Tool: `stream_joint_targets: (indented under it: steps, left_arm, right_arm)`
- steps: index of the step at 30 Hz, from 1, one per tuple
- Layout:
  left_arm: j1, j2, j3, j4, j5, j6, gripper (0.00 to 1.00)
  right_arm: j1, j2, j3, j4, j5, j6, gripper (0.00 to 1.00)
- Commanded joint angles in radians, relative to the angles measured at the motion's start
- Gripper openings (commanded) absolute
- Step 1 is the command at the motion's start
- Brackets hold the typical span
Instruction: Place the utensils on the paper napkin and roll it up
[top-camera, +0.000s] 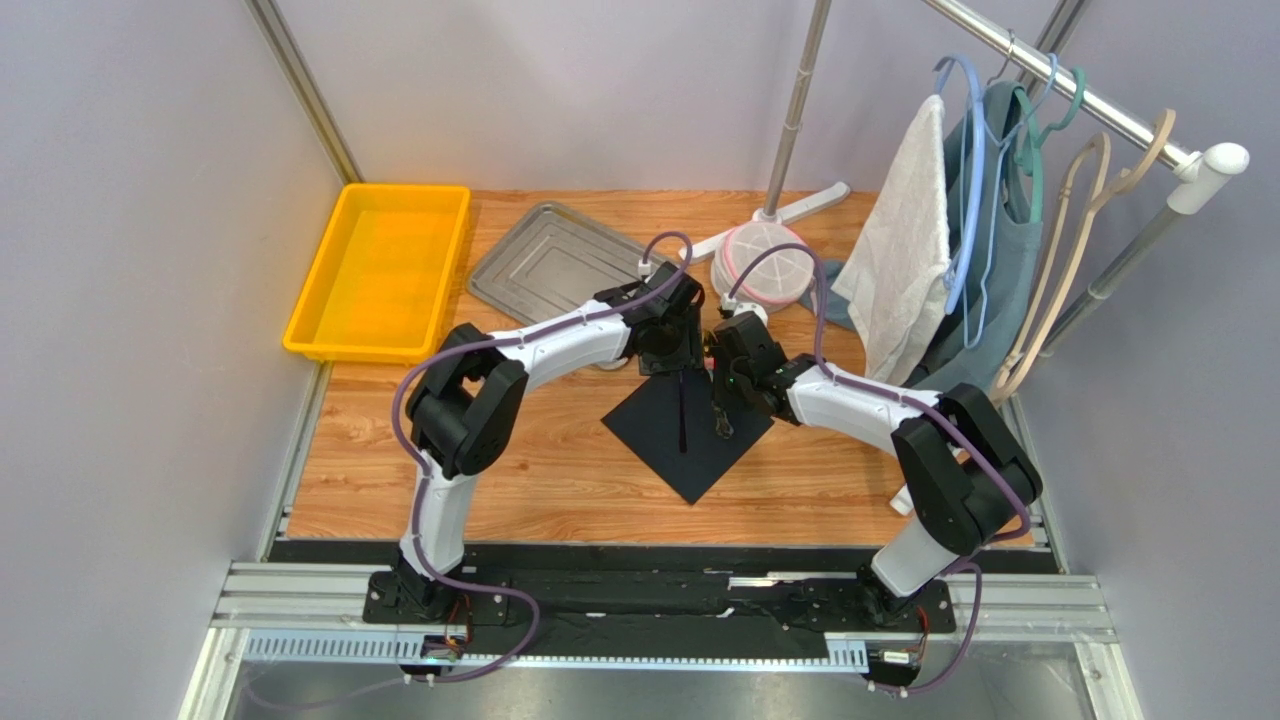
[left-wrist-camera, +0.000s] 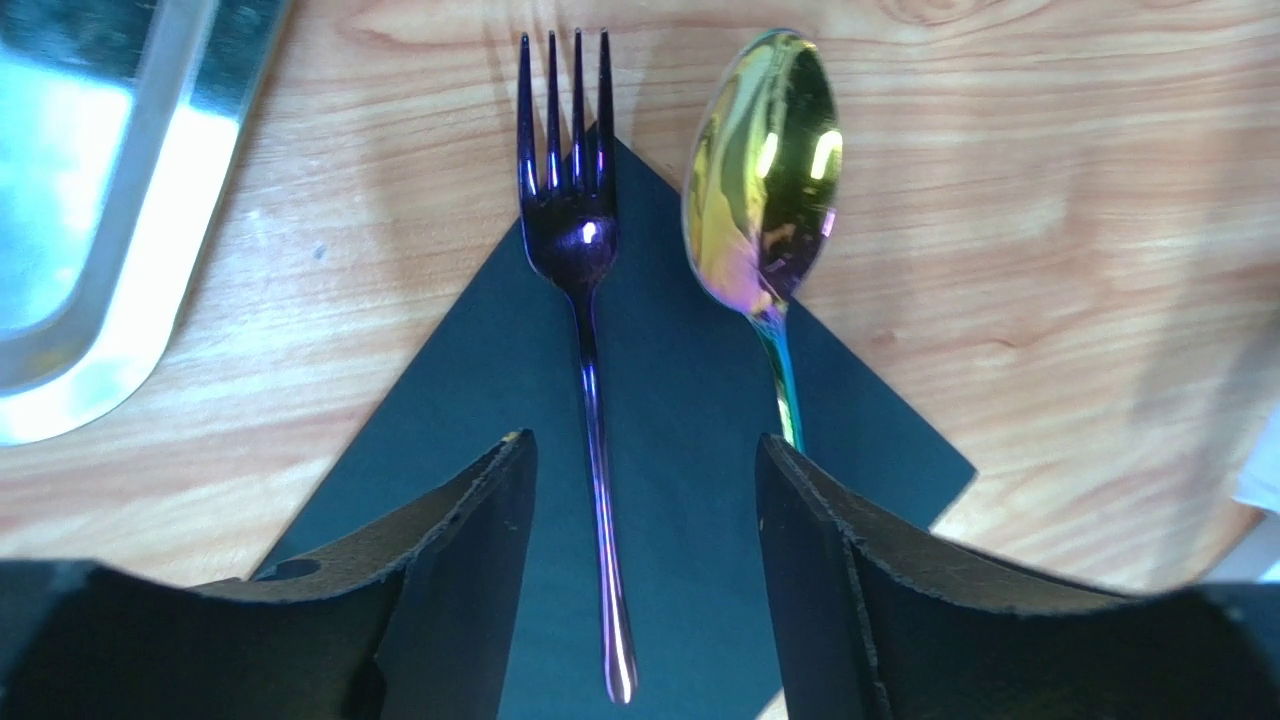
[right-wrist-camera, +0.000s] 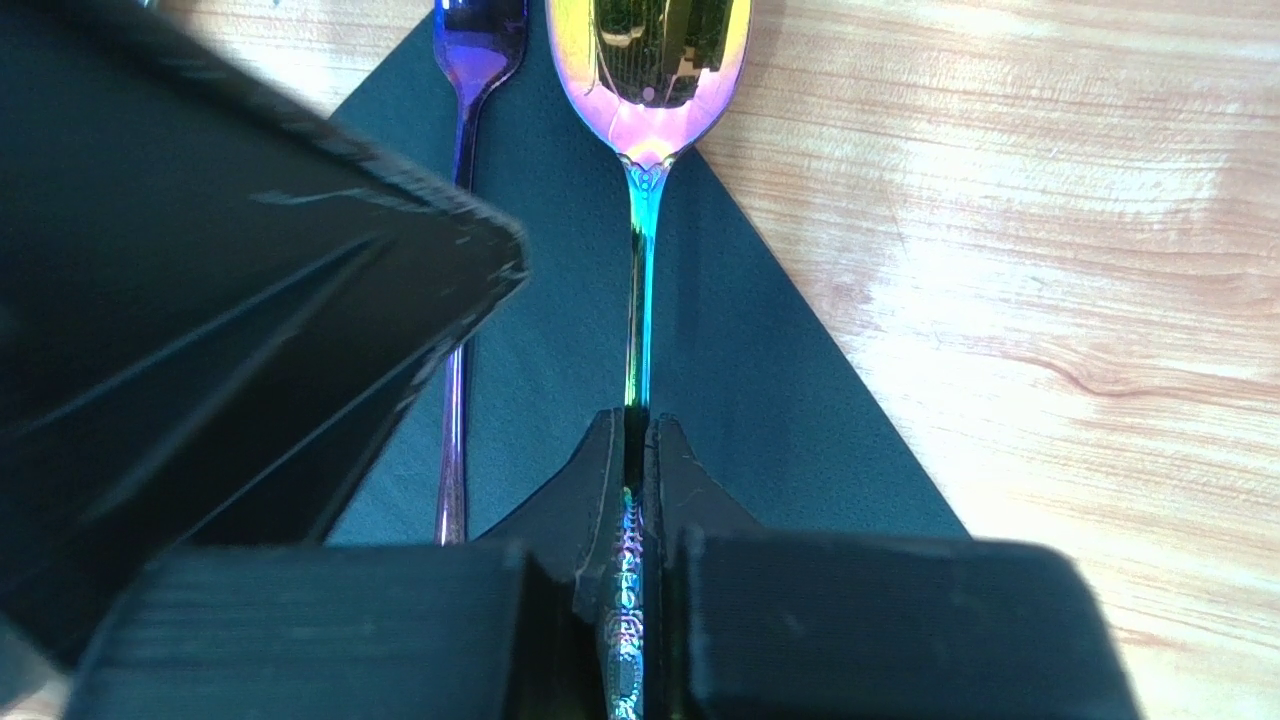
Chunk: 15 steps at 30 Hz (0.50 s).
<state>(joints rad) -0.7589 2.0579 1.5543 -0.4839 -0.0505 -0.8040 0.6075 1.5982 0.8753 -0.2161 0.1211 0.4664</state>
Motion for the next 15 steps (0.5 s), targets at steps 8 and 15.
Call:
stream_joint_targets:
  steps: [8, 15]
  left_arm:
    - [0.073, -0.189, -0.091, -0.029, 0.029, 0.081, 0.71]
    - [0.122, -0.239, -0.155, 0.004, 0.067, 0.141, 0.93]
  right_arm:
    - [0.015, 0.014, 0.048, 0.093, -0.017, 0.017, 0.00]
    - [0.040, 0.054, 0.070, 0.113, -0.018, 0.028, 0.00]
